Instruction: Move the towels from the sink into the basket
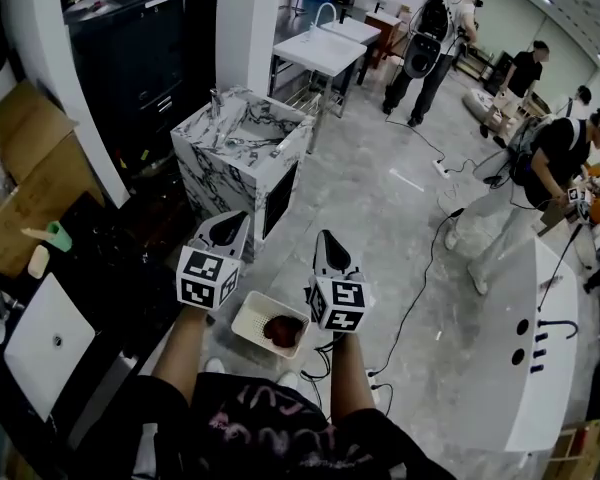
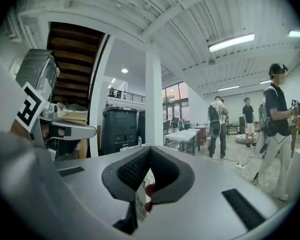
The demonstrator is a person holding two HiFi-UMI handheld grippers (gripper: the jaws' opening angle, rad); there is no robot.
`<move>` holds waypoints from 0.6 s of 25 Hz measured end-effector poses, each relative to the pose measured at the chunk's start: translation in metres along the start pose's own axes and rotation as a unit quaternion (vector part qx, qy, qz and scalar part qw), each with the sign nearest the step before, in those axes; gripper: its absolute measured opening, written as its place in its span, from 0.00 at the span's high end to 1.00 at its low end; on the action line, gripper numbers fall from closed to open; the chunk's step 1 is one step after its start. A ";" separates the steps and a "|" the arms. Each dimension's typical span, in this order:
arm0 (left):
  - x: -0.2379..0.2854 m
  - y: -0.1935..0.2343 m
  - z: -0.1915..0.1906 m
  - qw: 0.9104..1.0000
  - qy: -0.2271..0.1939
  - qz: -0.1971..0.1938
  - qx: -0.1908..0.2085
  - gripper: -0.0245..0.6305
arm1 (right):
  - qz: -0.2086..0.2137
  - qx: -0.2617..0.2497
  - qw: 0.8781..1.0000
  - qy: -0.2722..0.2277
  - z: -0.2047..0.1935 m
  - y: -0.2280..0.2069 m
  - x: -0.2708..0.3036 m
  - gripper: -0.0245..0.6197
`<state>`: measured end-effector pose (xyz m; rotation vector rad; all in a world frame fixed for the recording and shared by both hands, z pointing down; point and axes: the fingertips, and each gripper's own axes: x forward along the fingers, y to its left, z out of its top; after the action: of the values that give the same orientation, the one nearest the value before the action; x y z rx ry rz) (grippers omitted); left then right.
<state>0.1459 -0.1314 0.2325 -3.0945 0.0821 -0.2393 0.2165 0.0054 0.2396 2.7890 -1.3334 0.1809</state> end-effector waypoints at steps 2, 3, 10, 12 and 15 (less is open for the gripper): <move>0.000 0.003 -0.001 1.000 0.002 0.003 0.000 0.94 | 0.000 -0.004 1.000 0.001 -0.001 0.000 0.002 0.94; 0.000 0.004 -0.001 1.000 0.003 0.004 -0.001 0.94 | 0.000 -0.004 1.000 0.001 0.000 0.000 0.003 0.94; -0.002 0.007 -0.001 1.000 0.002 0.007 0.002 0.94 | -0.005 -0.014 1.000 -0.002 0.000 0.000 0.006 0.94; -0.001 0.009 -0.002 1.000 0.000 0.006 0.004 0.94 | -0.007 -0.016 1.000 0.001 -0.002 0.001 0.009 0.94; -0.003 0.013 -0.002 1.000 -0.001 0.007 0.005 0.94 | -0.008 -0.015 1.000 0.003 -0.003 0.004 0.010 0.94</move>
<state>0.1424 -0.1443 0.2337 -3.0839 0.1022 -0.2350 0.2194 -0.0050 0.2433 2.7709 -1.3010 0.1655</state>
